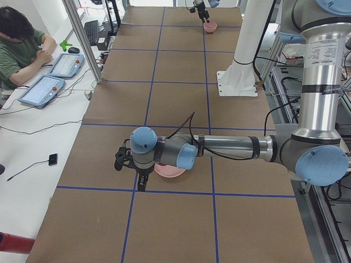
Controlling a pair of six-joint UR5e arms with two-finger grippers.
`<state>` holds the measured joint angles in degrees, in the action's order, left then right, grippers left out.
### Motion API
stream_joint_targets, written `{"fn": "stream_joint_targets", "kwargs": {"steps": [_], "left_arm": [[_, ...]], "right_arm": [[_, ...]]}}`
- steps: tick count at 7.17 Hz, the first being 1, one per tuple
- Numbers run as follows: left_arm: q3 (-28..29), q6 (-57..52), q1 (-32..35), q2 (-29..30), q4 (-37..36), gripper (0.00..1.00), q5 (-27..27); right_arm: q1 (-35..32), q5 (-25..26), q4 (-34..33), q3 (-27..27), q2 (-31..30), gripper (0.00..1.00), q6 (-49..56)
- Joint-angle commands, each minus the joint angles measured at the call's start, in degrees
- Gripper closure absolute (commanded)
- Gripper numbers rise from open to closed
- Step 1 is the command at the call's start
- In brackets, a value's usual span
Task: Move apple from plate to bowl
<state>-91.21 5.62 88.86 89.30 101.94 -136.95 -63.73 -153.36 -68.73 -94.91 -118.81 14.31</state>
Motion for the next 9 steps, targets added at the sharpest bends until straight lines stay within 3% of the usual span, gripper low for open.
{"fn": "stream_joint_targets", "kwargs": {"steps": [1,3,7,9], "left_arm": [[-0.02,-0.09,0.00,0.00,0.19,0.02,0.01],[-0.02,-0.09,0.00,0.00,0.19,0.02,0.01],[-0.28,-0.17,0.09,-0.44,0.19,0.02,0.01],[-0.37,-0.09,0.00,-0.44,0.19,0.02,0.01]], "right_arm": [[0.36,-0.36,0.00,0.61,-0.01,0.15,0.63],[0.71,-0.37,1.22,0.61,-0.01,0.98,1.33],[0.28,-0.98,3.15,0.26,0.07,1.00,0.37],[-4.17,-10.43,2.90,0.70,1.03,1.00,-0.94]]}}
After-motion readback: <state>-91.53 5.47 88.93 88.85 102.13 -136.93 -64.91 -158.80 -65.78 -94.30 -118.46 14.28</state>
